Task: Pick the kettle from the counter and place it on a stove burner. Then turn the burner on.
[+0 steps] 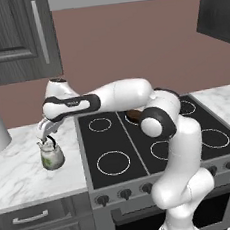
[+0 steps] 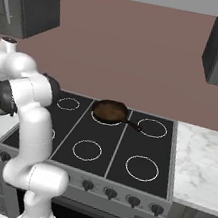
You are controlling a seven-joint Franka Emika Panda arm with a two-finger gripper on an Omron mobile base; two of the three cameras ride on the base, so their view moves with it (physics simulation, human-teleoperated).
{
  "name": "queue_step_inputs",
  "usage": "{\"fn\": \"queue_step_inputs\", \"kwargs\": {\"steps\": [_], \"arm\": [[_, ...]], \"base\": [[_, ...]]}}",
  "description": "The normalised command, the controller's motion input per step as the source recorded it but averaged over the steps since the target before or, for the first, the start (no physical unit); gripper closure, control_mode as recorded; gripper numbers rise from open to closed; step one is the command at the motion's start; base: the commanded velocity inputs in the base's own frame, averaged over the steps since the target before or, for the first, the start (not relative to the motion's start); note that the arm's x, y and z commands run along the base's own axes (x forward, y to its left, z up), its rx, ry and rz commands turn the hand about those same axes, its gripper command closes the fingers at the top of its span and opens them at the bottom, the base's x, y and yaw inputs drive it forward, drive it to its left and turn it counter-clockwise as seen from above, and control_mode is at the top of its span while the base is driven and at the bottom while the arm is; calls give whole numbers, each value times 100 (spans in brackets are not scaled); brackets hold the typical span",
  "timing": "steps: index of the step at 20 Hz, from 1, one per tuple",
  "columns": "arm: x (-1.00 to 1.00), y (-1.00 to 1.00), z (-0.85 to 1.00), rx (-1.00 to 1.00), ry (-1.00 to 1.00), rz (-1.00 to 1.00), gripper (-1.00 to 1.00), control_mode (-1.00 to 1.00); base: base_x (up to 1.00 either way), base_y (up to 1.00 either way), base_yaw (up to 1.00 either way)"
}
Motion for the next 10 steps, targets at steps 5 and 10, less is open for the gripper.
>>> {"fn": "queue_step_inputs", "kwargs": {"steps": [5,10], "arm": [[3,0,-4,-2,9,0,-100,-100],[2,0,-16,-5,11,0,-100,-100]], "base": [[0,0,0],[0,0,0]]}}
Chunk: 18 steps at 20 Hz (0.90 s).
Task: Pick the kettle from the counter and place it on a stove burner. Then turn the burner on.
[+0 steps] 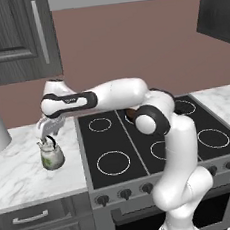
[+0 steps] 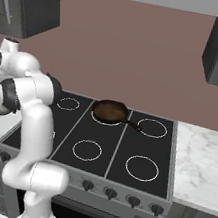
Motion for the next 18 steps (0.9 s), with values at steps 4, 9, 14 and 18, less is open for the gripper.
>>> {"fn": "queue_step_inputs", "kwargs": {"steps": [4,9,14,18], "arm": [[3,0,-21,-8,8,0,-100,-100],[2,0,-15,-5,3,0,-100,-100],[1,0,-5,-1,0,0,-100,-100],[0,0,0,0,0,0,100,-100]], "base": [[0,0,0],[0,0,0],[0,0,0],[0,0,0]]}}
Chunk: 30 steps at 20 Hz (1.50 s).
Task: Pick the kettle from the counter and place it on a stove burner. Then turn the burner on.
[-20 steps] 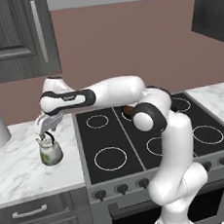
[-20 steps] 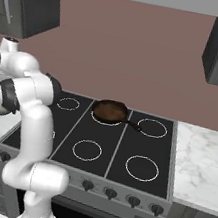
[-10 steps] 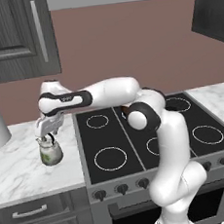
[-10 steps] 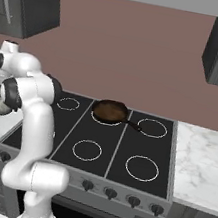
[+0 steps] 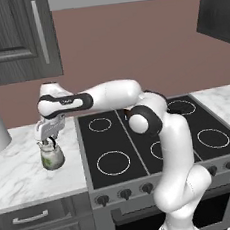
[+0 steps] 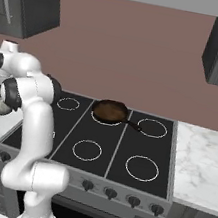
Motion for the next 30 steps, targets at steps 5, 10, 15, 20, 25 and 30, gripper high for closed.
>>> {"fn": "queue_step_inputs", "kwargs": {"steps": [5,10,15,20,25,30], "arm": [[0,0,0,0,0,0,100,-100],[-1,0,0,0,-1,0,100,-100],[-11,0,22,0,-17,0,100,-100],[-7,0,26,1,-11,0,100,-100],[-8,0,2,0,-3,0,100,-100],[-60,-2,39,2,-17,0,100,-100]], "base": [[0,0,0],[0,0,0],[0,0,0],[0,0,0],[0,0,0],[0,0,0]]}}
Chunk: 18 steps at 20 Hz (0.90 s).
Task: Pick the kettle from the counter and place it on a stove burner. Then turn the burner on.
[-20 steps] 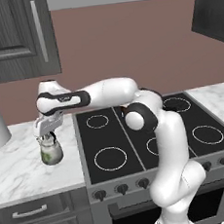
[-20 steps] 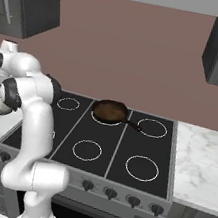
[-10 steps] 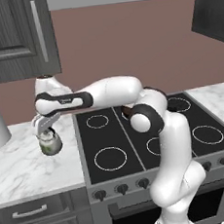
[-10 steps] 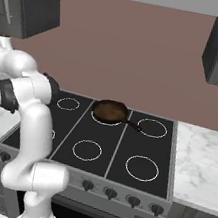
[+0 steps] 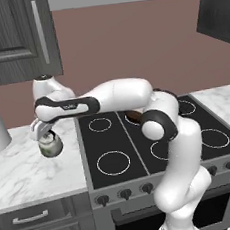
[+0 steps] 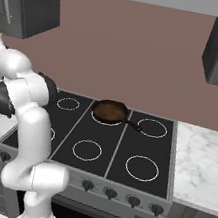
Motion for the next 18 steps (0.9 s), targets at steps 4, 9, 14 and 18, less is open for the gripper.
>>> {"fn": "queue_step_inputs", "kwargs": {"steps": [4,9,14,18], "arm": [[-76,-18,27,0,-13,-1,100,-100],[-75,-48,9,0,-1,-6,100,-100],[-68,-79,1,3,0,-16,100,-100],[-16,-100,21,14,0,-22,100,-100]], "base": [[0,0,0],[0,0,0],[0,0,0],[0,0,0]]}}
